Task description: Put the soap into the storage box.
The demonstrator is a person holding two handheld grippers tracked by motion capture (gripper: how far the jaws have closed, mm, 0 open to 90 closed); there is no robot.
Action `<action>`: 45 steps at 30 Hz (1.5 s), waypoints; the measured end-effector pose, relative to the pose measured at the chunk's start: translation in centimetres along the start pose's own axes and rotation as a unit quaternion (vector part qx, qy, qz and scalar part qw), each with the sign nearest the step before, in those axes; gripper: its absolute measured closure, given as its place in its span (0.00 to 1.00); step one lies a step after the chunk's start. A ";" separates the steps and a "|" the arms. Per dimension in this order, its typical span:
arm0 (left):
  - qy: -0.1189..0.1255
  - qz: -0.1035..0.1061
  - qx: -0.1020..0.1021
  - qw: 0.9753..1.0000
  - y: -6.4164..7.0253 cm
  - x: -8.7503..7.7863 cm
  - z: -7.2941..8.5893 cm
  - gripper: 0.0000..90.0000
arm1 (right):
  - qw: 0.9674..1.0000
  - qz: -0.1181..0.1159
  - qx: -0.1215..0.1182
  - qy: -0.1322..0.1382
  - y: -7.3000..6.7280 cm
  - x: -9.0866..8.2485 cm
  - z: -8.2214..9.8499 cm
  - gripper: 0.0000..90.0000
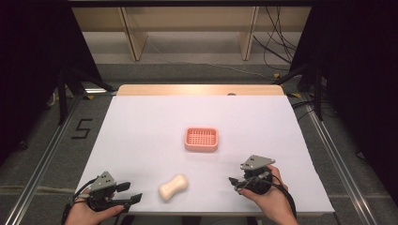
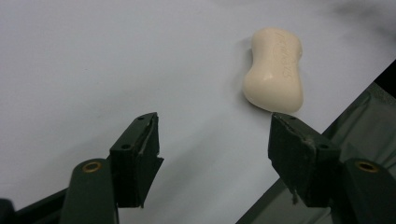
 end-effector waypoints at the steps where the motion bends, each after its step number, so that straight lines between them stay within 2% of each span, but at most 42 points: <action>1: 0.000 0.005 0.000 1.000 0.1 0.0 -0.1 0.39 | 1.000 0.002 0.002 0.003 0.0 0.0 0.0 0.40; 2: -0.012 0.003 0.001 1.000 0.1 -0.1 -0.2 0.39 | 1.000 0.001 0.002 0.001 0.1 0.0 0.1 0.40; 3: -0.012 0.003 0.001 1.000 0.1 -0.1 -0.2 0.39 | 1.000 0.001 0.002 0.001 0.1 0.0 0.1 0.40; 6: -0.051 0.007 0.005 0.999 0.6 0.1 -1.0 0.39 | 1.000 0.005 0.007 0.002 0.3 0.0 0.1 0.39; 7: -0.066 0.004 0.013 0.998 0.5 0.2 -1.2 0.39 | 1.000 0.003 0.005 0.004 0.4 0.1 0.0 0.39; 10: -0.103 0.000 0.011 0.995 0.9 0.3 -1.9 0.39 | 1.000 0.003 0.007 -0.003 0.4 0.1 0.0 0.39; 12: -0.125 0.003 0.025 0.992 1.0 0.3 -2.5 0.38 | 1.000 0.006 0.006 0.001 0.4 0.2 0.0 0.39; 13: -0.124 0.005 0.019 0.992 1.3 0.5 -2.9 0.38 | 1.000 0.004 0.005 -0.001 0.4 0.2 0.0 0.39; 15: -0.139 -0.001 0.028 0.990 1.4 0.7 -3.7 0.38 | 1.000 0.004 0.002 -0.002 0.5 0.2 0.0 0.39; 16: -0.149 0.005 0.033 0.988 1.5 0.8 -4.0 0.38 | 1.000 0.003 0.004 -0.001 0.4 0.2 -0.1 0.39; 18: -0.149 -0.001 0.030 0.988 1.7 1.1 -4.4 0.38 | 1.000 0.002 0.004 -0.006 0.5 0.2 0.0 0.39; 19: -0.159 0.001 0.034 0.987 1.9 1.2 -4.8 0.38 | 1.000 0.001 0.007 -0.005 0.4 0.2 0.0 0.39; 20: -0.176 -0.001 0.037 0.984 2.1 1.6 -5.4 0.38 | 1.000 0.000 0.009 -0.006 0.4 0.2 0.0 0.39; 21: -0.176 -0.001 0.037 0.984 2.1 1.6 -5.4 0.38 | 1.000 0.000 0.009 -0.006 0.4 0.2 0.0 0.39; 22: -0.183 0.002 0.043 0.982 2.2 1.8 -5.7 0.38 | 1.000 0.000 0.006 -0.005 0.5 0.2 0.0 0.39; 23: -0.181 -0.001 0.040 0.983 2.4 2.1 -5.9 0.38 | 1.000 0.000 0.006 -0.005 0.5 0.2 0.0 0.39; 25: -0.201 0.004 0.065 0.977 2.7 2.5 -6.6 0.38 | 1.000 0.000 0.002 -0.005 0.6 0.2 0.0 0.39; 29: -0.217 0.010 0.065 0.974 3.5 3.2 -7.2 0.38 | 1.000 -0.001 -0.003 -0.003 0.6 0.3 0.0 0.39; 31: -0.228 0.010 0.066 0.971 3.8 3.7 -7.5 0.38 | 1.000 -0.002 -0.003 -0.003 0.6 0.3 0.0 0.39; 32: -0.236 0.006 0.071 0.969 4.0 3.9 -7.7 0.38 | 1.000 -0.002 -0.003 -0.004 0.6 0.3 0.0 0.39; 33: -0.236 0.006 0.071 0.969 4.0 3.9 -7.7 0.38 | 1.000 -0.003 0.003 -0.003 0.5 0.4 0.0 0.39; 34: -0.245 0.002 0.074 0.967 4.1 4.1 -7.8 0.38 | 1.000 -0.001 -0.003 -0.001 0.6 0.4 0.0 0.39; 35: -0.257 -0.006 0.085 0.963 4.3 4.6 -8.2 0.38 | 1.000 -0.003 -0.003 -0.003 0.5 0.4 0.0 0.39; 36: -0.274 -0.002 0.102 0.956 4.2 4.6 -8.5 0.37 | 1.000 -0.004 -0.003 -0.003 0.5 0.4 0.0 0.39; 37: -0.278 -0.004 0.104 0.955 4.4 4.9 -8.6 0.37 | 1.000 -0.004 -0.003 -0.003 0.5 0.3 0.0 0.39; 38: -0.286 -0.005 0.112 0.951 4.5 5.0 -8.8 0.37 | 1.000 -0.004 -0.003 -0.003 0.5 0.3 -0.1 0.39; 40: -0.294 -0.007 0.118 0.948 4.8 5.5 -9.0 0.36 | 1.000 -0.004 -0.003 -0.003 0.5 0.3 -0.1 0.39; 44: -0.314 -0.001 0.130 0.940 5.3 6.6 -9.3 0.36 | 1.000 -0.003 -0.003 0.000 0.5 0.3 -0.1 0.39; 45: -0.317 -0.001 0.130 0.939 5.5 6.8 -9.3 0.36 | 1.000 -0.005 -0.001 -0.005 0.5 0.2 0.0 0.39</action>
Point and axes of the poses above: each handheld gripper's, and its own axes: x roughly forward along the jaws, z roughly out of its underside, y roughly to its right, the point moved 3 cm from there along x, roughly forward along the jaws, and after that the axes turned 1 degree about -y, right-handed, at the moved point
